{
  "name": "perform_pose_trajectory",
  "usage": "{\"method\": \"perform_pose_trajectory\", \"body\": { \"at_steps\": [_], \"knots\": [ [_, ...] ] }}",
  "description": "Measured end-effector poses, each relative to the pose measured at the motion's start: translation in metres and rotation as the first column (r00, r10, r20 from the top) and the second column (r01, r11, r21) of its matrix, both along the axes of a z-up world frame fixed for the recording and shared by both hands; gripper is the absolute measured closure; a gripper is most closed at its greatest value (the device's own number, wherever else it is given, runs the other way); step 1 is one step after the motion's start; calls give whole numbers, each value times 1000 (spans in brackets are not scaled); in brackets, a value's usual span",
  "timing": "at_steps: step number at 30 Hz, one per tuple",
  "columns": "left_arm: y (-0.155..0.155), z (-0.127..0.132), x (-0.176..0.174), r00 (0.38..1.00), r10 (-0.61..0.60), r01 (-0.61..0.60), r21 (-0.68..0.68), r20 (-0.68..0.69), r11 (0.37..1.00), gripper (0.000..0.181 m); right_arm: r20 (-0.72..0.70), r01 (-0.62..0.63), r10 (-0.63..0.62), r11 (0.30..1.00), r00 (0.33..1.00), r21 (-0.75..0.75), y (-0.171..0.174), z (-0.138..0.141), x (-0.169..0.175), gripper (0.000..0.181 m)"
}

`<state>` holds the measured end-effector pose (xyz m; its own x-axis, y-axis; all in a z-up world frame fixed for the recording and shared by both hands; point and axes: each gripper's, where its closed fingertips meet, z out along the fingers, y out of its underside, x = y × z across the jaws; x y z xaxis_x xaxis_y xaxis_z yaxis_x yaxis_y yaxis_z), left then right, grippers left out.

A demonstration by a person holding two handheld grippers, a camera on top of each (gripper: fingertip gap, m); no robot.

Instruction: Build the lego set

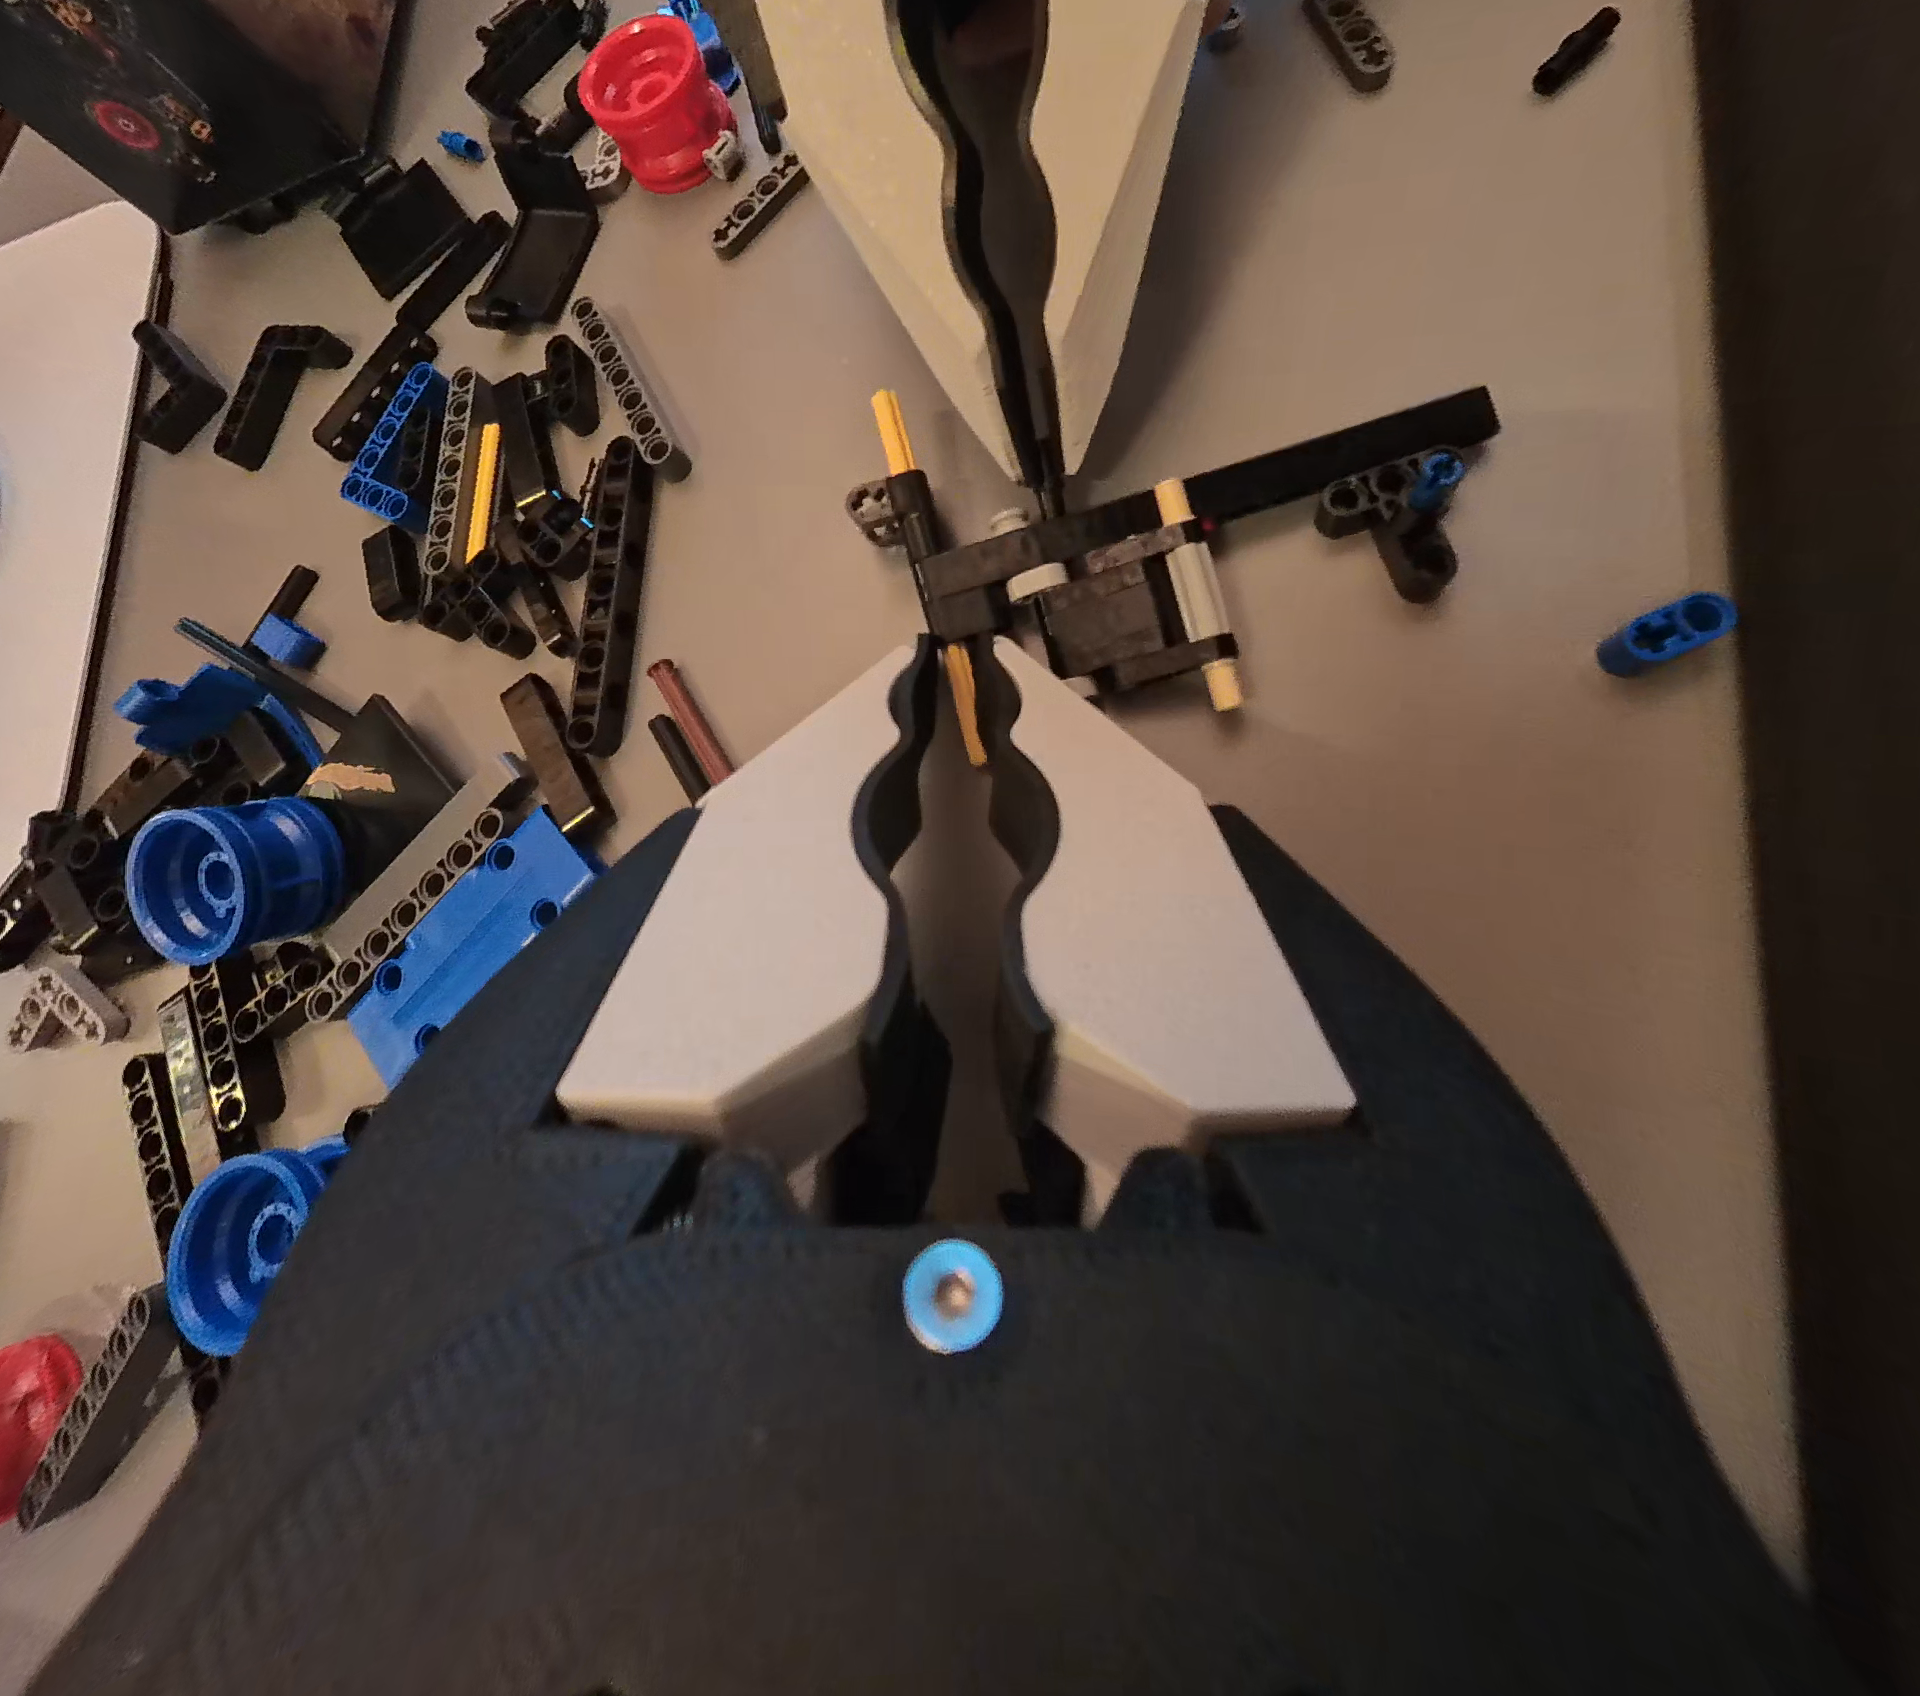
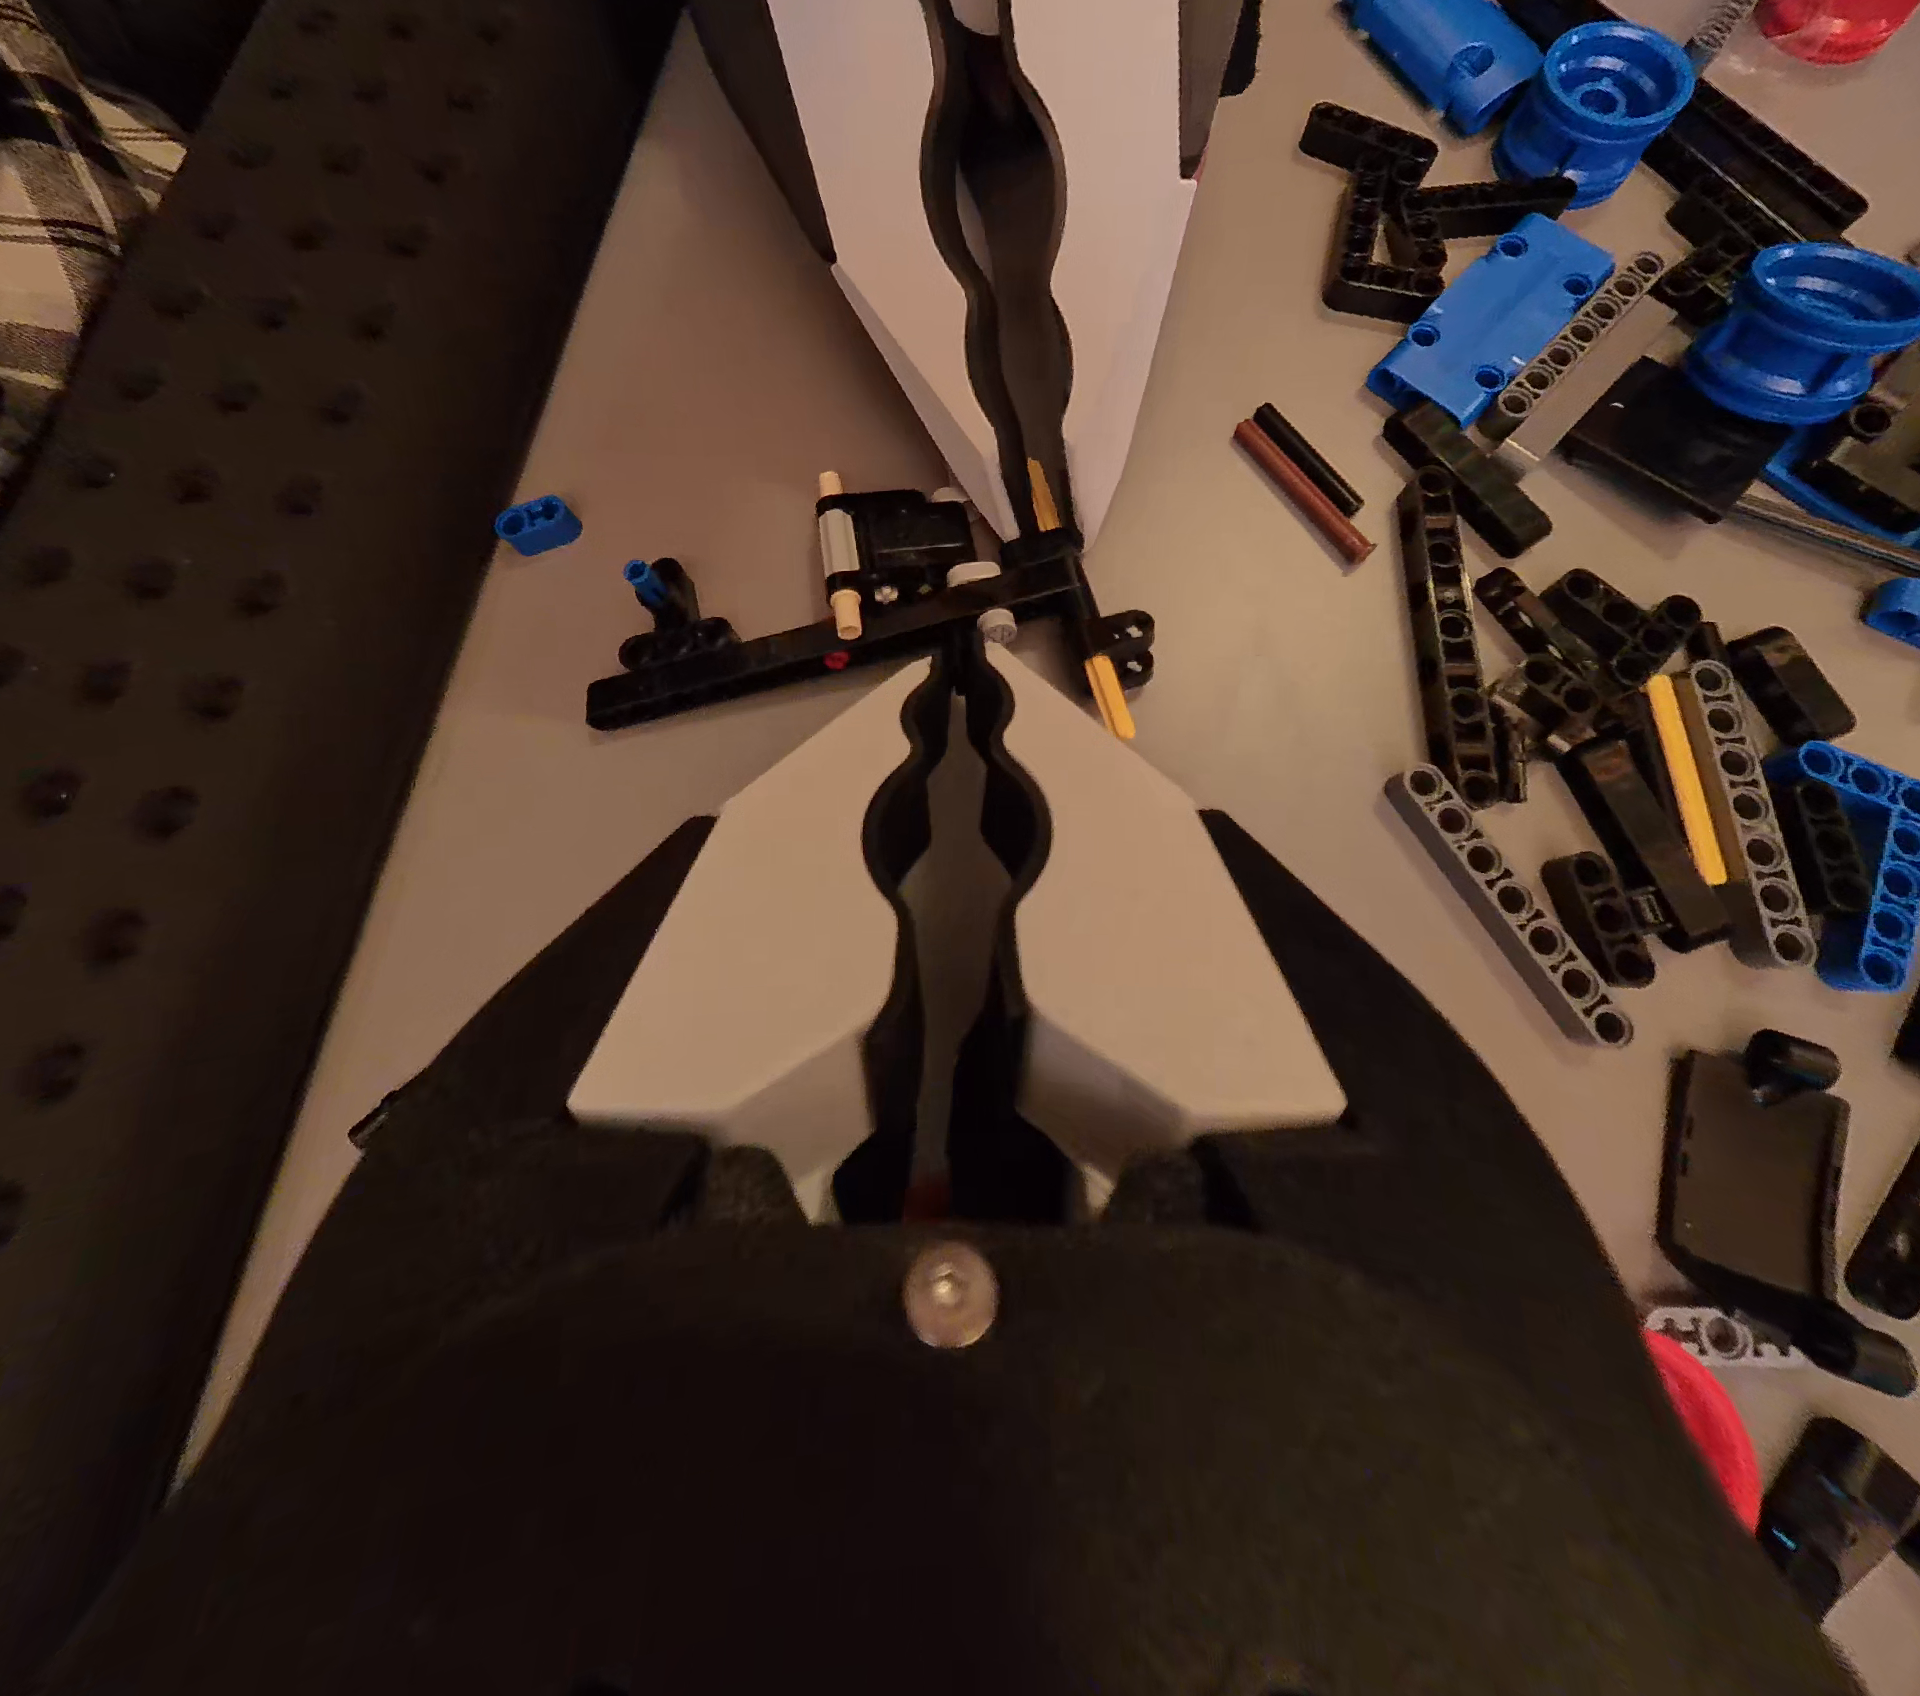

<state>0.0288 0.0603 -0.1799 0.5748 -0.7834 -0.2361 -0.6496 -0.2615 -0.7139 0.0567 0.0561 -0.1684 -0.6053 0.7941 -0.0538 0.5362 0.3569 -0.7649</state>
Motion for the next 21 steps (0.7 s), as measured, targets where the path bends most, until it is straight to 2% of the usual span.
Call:
{"method": "perform_pose_trajectory", "body": {
  "at_steps": [21],
  "knots": [
    [3,0,-2,999,37,-36,35,-28,999,178,-123,-15,39,982,992,187,-6,2,-3,180]
  ]
}}
